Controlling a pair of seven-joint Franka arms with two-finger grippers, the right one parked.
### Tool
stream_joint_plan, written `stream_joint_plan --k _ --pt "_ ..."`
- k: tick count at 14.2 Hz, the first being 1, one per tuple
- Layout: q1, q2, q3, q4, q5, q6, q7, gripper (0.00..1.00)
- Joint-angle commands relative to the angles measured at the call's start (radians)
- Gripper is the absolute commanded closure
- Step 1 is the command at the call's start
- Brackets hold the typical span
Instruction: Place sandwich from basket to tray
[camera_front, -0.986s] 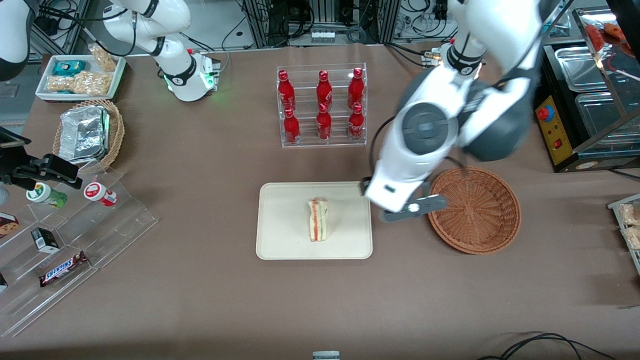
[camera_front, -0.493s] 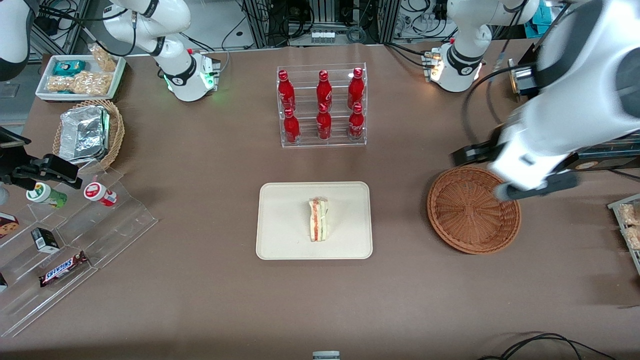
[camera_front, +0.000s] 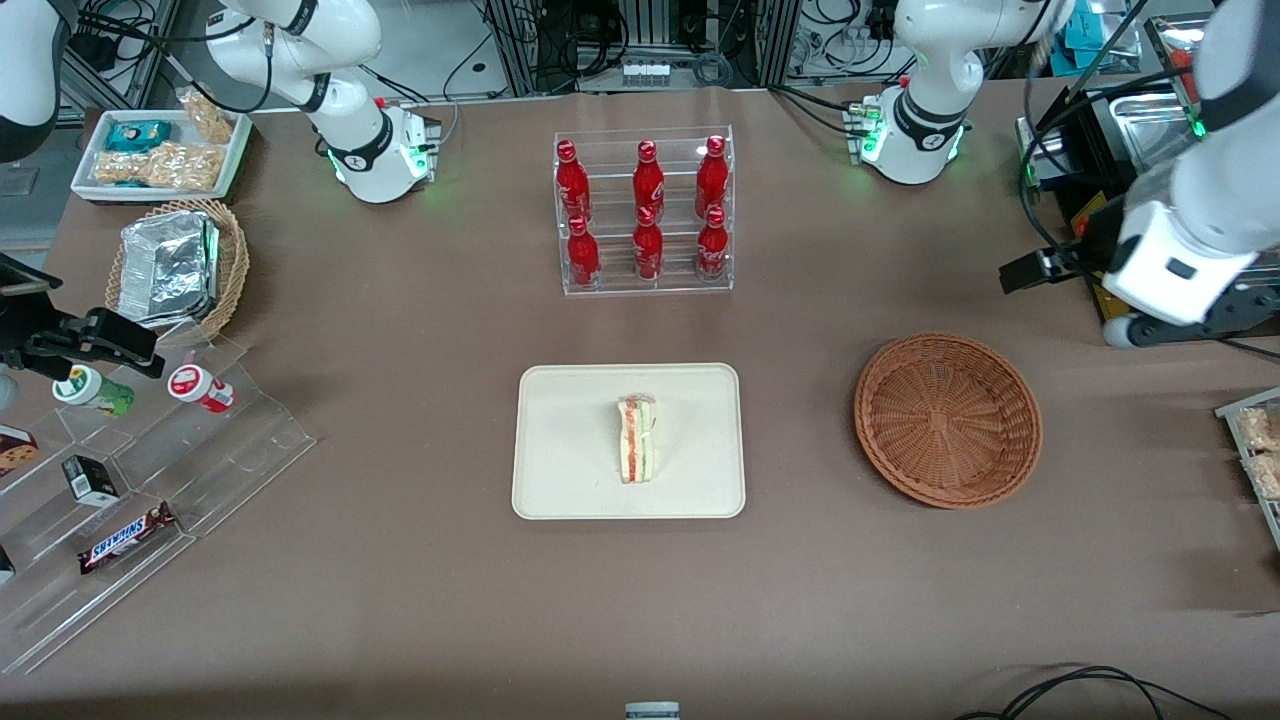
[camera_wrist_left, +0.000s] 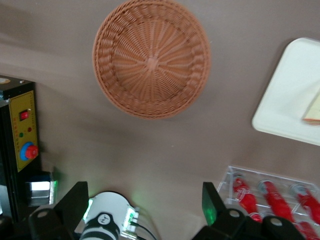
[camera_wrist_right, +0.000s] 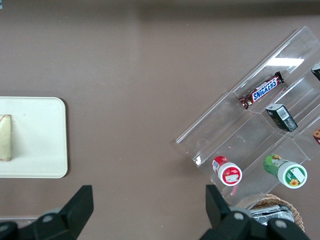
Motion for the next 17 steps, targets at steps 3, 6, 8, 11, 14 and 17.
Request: stream_joint_plan --k 3,6,8,11,14,17 --pt "0.045 -0.108 0.005 -0.081 0.045 -0.020 0.233 0.00" --pt "0.035 -0.094 0.006 0.022 0.057 -0.097 0.238 0.00" --pt "0.033 -0.093 0.006 0.074 0.057 -0.183 0.241 0.00" --pt "0.044 -0.097 0.006 0.074 0.016 -0.186 0.243 0.00" --pt "0.045 -0.094 0.026 0.076 -0.012 -0.185 0.232 0.00" --pt "0.035 -0.094 0.106 0.076 -0.015 -0.177 0.232 0.00"
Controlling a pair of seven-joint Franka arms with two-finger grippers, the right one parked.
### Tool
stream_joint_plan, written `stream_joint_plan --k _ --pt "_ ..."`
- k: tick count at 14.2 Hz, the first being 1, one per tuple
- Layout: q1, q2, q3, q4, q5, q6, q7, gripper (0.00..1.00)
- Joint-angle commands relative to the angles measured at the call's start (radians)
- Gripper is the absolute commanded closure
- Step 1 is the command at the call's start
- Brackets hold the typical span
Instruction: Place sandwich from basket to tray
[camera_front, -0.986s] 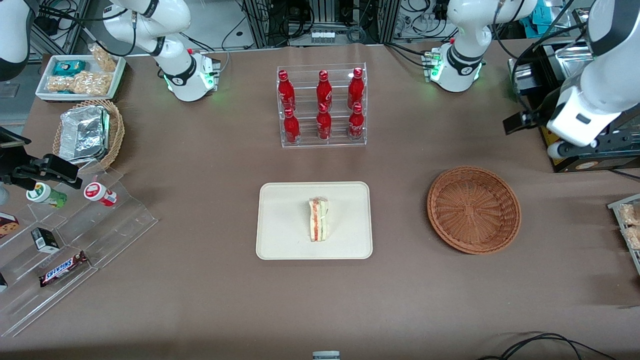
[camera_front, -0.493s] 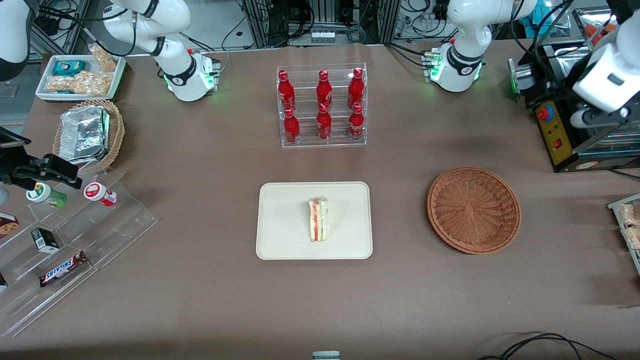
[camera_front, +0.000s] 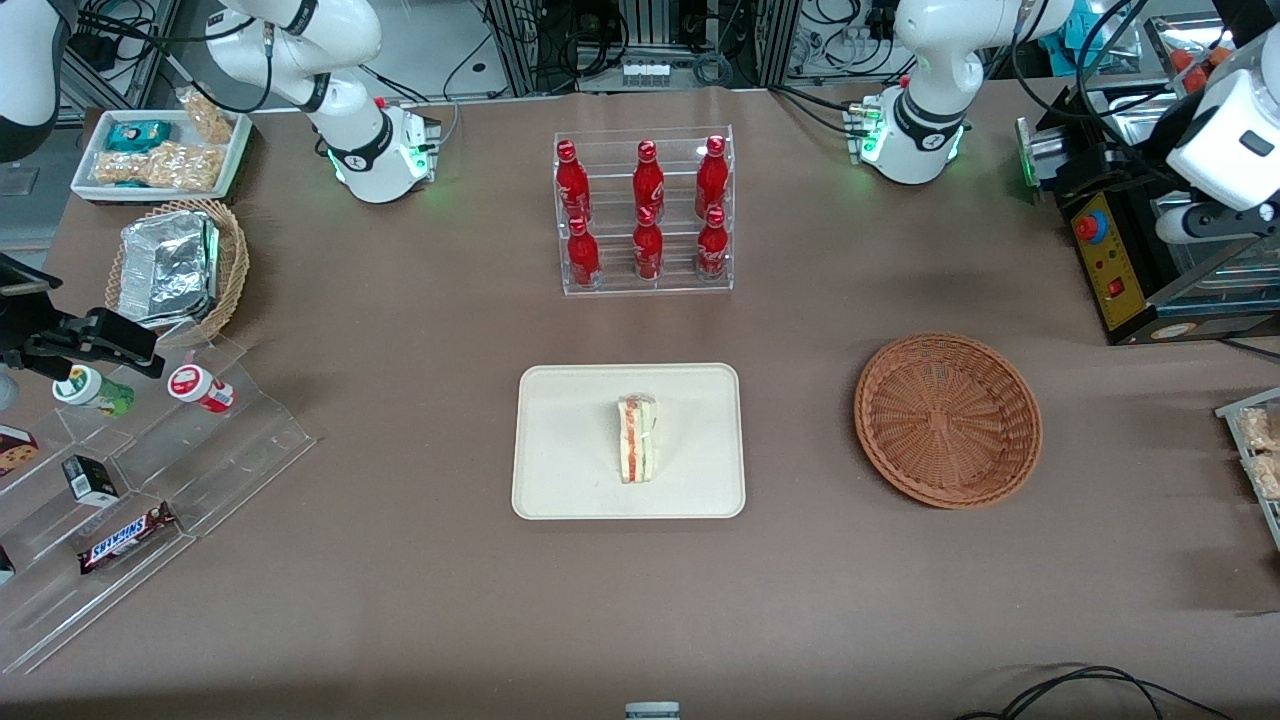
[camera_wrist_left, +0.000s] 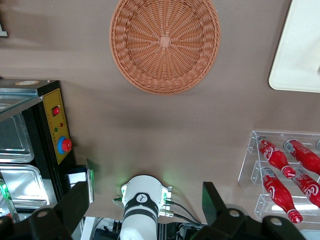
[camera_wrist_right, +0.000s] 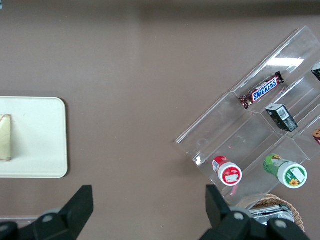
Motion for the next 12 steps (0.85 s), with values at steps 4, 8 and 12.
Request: stream_joint_plan --k 4,8,12 --pt "0.003 -0.013 0.068 0.012 -0.015 0.008 -0.002 0.00" --pt "0.001 -0.010 0.083 0.014 -0.023 0.009 0.007 0.00" --pt "-0.006 -0.007 0.080 0.018 -0.014 -0.002 0.007 0.00"
